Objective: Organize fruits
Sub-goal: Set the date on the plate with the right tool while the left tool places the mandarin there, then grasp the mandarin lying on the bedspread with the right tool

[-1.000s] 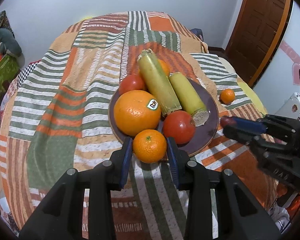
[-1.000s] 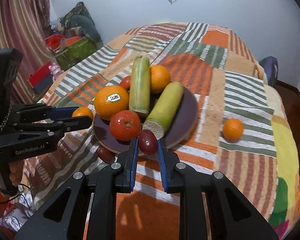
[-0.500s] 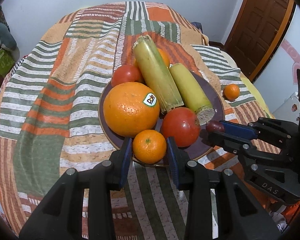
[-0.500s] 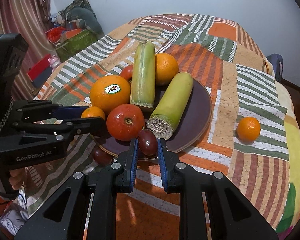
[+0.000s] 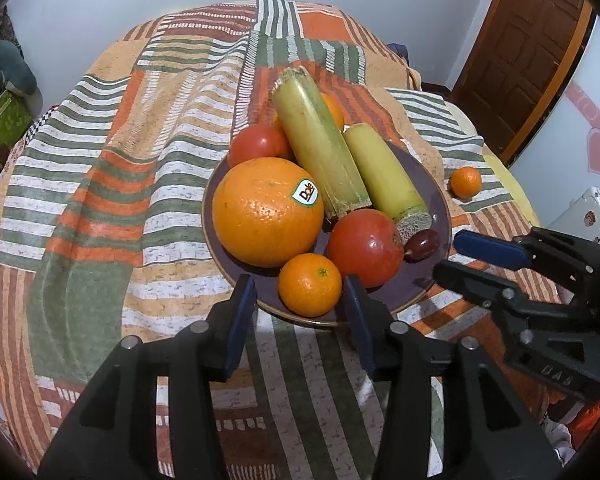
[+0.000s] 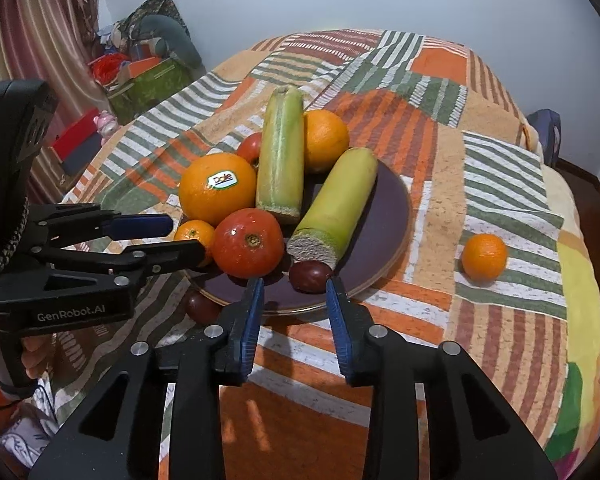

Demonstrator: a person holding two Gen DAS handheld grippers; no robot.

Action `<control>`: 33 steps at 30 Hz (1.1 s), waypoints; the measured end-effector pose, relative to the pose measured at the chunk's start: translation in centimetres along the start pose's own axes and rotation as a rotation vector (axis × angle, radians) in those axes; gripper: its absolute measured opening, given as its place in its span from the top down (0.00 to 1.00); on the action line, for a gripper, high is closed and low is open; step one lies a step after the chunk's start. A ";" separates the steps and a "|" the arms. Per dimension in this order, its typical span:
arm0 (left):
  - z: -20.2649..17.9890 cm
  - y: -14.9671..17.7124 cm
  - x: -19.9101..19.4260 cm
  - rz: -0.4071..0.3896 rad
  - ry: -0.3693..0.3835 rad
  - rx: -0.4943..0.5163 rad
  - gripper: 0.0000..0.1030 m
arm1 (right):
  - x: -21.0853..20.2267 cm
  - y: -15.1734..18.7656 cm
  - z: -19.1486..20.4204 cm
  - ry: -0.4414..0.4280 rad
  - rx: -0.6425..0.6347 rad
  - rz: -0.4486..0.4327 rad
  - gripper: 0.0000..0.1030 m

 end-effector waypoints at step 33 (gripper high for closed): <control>1.7 0.2 -1.2 -0.030 -0.029 -0.055 0.55 | 2.0 -1.2 -10.1 0.183 0.168 0.024 0.65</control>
Point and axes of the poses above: each gripper's, at about its wrist camera, not at the fingertips, and x roughly the way its jaws point, z to its left, y to its underside, the point moved 1 cm from there along x, roughly the way its jaws point, and after that the axes turned 5 degrees about z, right-handed, at the moved point
